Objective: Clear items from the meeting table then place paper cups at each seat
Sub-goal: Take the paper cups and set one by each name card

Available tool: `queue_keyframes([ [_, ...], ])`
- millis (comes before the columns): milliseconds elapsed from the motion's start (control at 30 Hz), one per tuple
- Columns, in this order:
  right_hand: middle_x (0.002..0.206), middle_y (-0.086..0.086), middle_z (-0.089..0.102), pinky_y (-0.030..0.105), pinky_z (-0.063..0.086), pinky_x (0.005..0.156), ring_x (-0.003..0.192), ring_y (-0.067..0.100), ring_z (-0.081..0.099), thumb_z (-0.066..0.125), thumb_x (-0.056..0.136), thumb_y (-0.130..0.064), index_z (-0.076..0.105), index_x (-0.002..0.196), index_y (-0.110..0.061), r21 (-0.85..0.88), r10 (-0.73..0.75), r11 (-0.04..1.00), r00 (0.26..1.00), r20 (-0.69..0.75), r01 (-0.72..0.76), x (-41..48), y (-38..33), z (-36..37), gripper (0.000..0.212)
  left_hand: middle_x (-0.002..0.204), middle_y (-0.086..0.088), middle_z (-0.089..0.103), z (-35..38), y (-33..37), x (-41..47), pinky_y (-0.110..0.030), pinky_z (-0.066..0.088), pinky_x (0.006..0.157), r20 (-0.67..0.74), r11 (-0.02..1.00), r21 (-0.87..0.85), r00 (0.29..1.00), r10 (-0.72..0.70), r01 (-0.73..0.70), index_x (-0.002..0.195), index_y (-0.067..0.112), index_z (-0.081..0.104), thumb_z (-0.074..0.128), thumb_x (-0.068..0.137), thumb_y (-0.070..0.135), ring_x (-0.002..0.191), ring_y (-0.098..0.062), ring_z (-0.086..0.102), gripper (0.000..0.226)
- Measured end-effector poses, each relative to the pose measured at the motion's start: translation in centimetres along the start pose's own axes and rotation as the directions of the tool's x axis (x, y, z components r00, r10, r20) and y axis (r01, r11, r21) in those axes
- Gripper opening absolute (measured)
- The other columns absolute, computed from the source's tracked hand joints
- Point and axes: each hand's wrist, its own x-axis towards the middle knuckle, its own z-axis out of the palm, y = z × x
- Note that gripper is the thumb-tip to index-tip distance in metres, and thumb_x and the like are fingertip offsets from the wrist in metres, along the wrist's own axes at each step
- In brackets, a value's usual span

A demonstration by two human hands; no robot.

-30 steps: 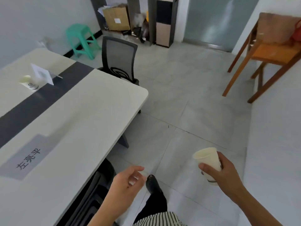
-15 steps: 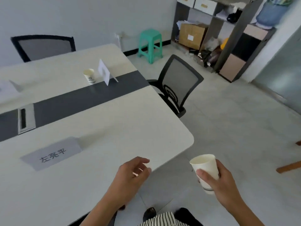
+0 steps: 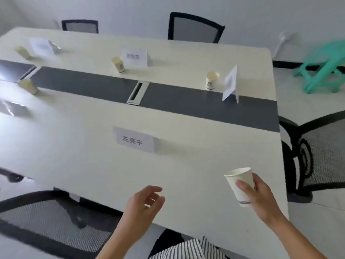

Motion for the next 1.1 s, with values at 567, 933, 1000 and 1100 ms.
queue_keyframes([
  [567,0.099,-0.010,0.062,0.036,0.050,0.080,0.091,0.017,0.061,0.077,0.069,-0.053,0.056,0.112,-0.023,-0.442,-0.165,0.870,0.974,0.154,0.218,25.1,-12.8,20.1,0.056,0.085,0.012,0.070,-6.4,-4.9,9.5,-0.022,0.052,0.066,-0.104,0.950,-0.233,0.966,-0.238,0.209,0.095,0.032,0.067,0.067,0.086,0.020,0.075,-0.009,0.066,0.015],
  [933,0.101,-0.009,0.058,0.036,0.051,0.079,0.095,0.021,0.060,0.081,0.067,-0.035,0.044,0.120,-0.019,-0.453,-0.156,0.876,0.986,0.060,0.167,32.3,-9.7,29.5,0.066,0.083,0.007,0.069,-9.9,-8.8,13.5,-0.014,0.047,0.058,-0.119,0.913,-0.279,0.933,-0.341,0.298,0.096,0.028,0.067,0.067,0.086,0.016,0.072,-0.004,0.062,0.015],
  [1000,0.099,-0.009,0.058,0.033,0.049,0.076,0.093,0.021,0.059,0.082,0.067,-0.035,0.045,0.119,-0.018,-0.461,-0.167,0.873,0.985,0.030,0.162,32.5,-8.8,29.8,0.066,0.078,0.003,0.069,-10.3,-9.6,13.5,-0.013,0.046,0.057,-0.123,0.905,-0.276,0.922,-0.366,0.323,0.095,0.028,0.067,0.067,0.086,0.016,0.069,-0.002,0.062,0.016],
  [1100,0.100,-0.009,0.058,0.030,0.046,0.074,0.090,0.018,0.057,0.082,0.067,-0.036,0.045,0.118,-0.018,-0.464,-0.167,0.871,0.986,0.026,0.160,32.7,-8.7,29.7,0.066,0.084,0.010,0.069,-10.5,-10.1,13.9,-0.011,0.045,0.057,-0.110,0.903,-0.276,0.922,-0.371,0.330,0.097,0.026,0.067,0.067,0.086,0.016,0.069,-0.002,0.061,0.015],
])
